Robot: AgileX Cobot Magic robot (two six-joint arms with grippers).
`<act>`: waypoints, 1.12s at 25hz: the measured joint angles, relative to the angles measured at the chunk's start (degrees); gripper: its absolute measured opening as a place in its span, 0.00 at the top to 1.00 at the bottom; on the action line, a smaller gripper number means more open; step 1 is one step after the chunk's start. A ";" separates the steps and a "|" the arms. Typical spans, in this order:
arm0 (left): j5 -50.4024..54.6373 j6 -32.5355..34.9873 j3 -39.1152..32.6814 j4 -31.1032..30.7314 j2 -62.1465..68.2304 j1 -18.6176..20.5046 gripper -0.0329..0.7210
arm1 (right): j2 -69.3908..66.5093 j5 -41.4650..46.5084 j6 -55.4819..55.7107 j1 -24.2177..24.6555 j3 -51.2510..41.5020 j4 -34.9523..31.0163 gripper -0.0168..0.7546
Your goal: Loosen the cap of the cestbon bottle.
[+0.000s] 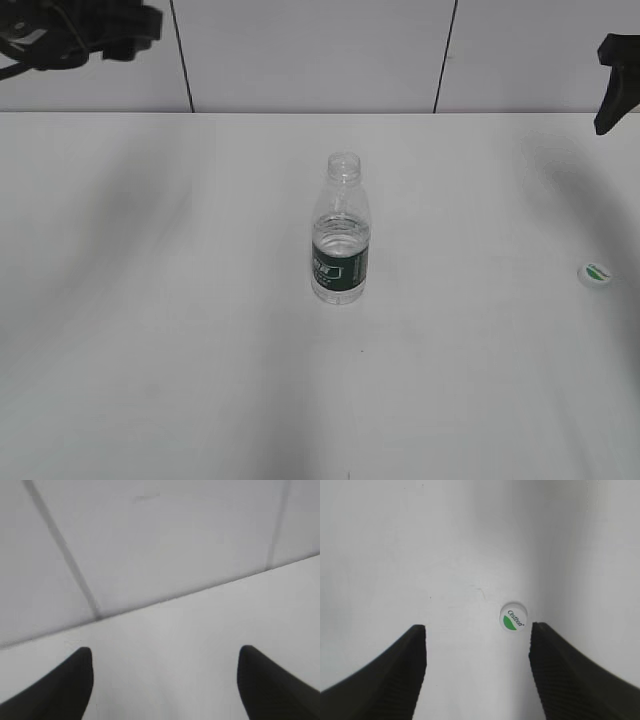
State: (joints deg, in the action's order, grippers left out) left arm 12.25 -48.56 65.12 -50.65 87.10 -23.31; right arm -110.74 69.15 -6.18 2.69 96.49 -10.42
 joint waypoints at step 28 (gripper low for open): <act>57.27 42.01 0.05 44.72 -3.48 24.30 0.36 | 33.58 0.39 -1.89 0.00 -30.81 0.23 0.33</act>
State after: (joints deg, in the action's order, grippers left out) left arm 69.52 -6.54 65.18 -5.92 83.63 0.99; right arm -77.16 69.54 -8.07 2.69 65.68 -10.18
